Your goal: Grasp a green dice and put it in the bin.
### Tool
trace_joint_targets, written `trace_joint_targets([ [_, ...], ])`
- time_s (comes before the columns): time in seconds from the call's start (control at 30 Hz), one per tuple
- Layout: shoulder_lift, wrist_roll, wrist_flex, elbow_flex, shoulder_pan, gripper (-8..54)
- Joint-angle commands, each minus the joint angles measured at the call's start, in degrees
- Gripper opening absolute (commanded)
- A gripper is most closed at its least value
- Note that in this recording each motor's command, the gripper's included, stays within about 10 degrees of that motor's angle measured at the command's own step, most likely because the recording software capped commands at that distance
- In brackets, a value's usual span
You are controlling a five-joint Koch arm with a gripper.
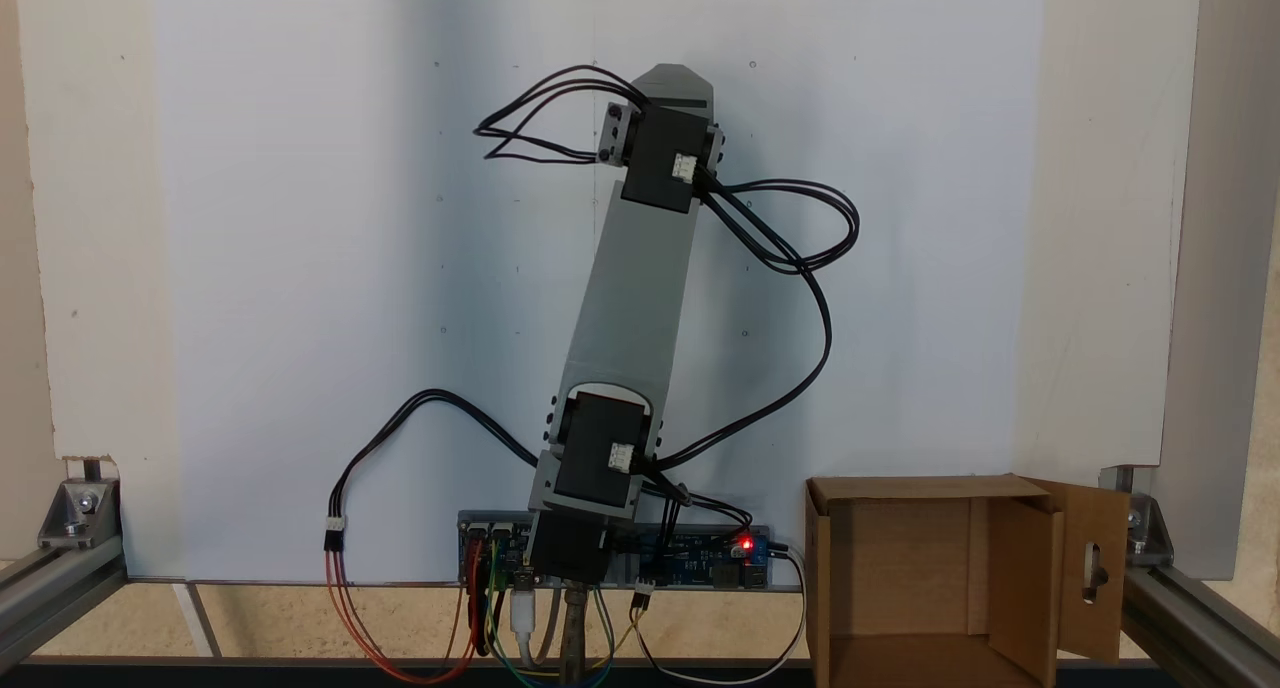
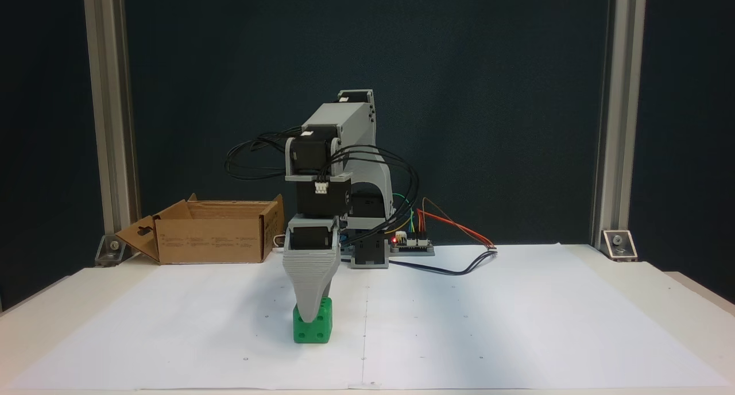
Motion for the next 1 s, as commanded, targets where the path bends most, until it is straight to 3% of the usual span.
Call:
trace_joint_targets([
  [0.0, 0.2, -3.2, -0.4, -1.3, 0.3, 43.0],
  [0.57, -3.6, -2.9, -4.7, -1.3, 1.9, 40.3],
  [0.77, -3.6, -2.8, -5.1, -1.3, 1.8, 30.3],
  [0.93, -3.6, -2.2, -6.1, -1.3, 1.7, 12.6],
  [0.97, -3.6, -1.8, -6.3, -1.3, 1.7, 11.4],
])
